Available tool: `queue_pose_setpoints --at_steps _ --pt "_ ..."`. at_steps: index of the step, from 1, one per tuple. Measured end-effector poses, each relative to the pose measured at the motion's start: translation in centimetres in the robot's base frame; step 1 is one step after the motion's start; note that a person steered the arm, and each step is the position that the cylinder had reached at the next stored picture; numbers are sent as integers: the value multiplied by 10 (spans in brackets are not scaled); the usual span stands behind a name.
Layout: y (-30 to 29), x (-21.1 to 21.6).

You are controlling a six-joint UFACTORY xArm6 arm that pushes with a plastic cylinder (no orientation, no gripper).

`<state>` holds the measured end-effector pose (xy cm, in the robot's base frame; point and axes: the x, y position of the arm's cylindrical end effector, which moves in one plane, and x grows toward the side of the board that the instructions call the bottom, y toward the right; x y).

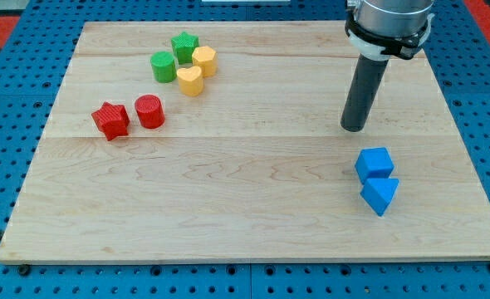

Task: Push the red star to the center of the board

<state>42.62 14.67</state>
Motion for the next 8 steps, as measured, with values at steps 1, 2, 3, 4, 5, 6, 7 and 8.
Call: queue_pose_setpoints --at_steps 1,2,3,4,5,6,7,8 --pt "-25 -22" --pt "-114 -21" --pt "-165 7" --pt "-229 12" --pt "-273 -2" --pt "-254 23" --pt "-293 58" --pt "-400 45"
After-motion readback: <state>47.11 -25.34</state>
